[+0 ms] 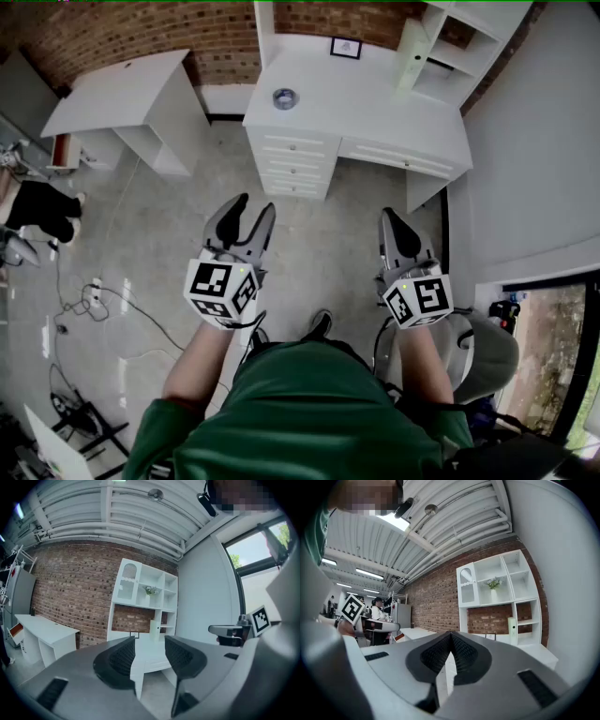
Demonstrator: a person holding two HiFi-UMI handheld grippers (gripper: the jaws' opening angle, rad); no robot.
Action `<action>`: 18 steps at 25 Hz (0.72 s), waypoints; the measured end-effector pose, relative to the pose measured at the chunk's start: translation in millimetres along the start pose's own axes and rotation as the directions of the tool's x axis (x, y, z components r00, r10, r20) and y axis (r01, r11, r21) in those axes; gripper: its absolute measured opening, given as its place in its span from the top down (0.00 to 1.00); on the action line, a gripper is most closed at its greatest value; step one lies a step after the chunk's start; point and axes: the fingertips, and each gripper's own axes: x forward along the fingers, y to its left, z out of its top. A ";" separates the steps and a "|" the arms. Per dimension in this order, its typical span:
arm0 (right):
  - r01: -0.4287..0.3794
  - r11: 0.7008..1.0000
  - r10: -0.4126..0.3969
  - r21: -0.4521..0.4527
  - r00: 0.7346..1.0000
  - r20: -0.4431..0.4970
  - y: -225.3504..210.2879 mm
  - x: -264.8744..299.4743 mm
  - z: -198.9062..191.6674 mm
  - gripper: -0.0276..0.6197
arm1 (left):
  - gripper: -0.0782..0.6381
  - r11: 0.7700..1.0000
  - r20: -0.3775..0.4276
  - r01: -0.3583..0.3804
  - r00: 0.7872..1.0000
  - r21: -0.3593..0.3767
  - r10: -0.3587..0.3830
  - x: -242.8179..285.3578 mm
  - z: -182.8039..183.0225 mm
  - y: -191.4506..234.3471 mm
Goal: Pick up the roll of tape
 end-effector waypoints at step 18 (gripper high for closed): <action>0.147 0.988 -0.140 -0.039 0.981 0.136 177.1 40.7 15.5 0.91 | 0.60 0.998 0.114 -0.028 0.993 0.050 0.022 -147.0 25.5 164.5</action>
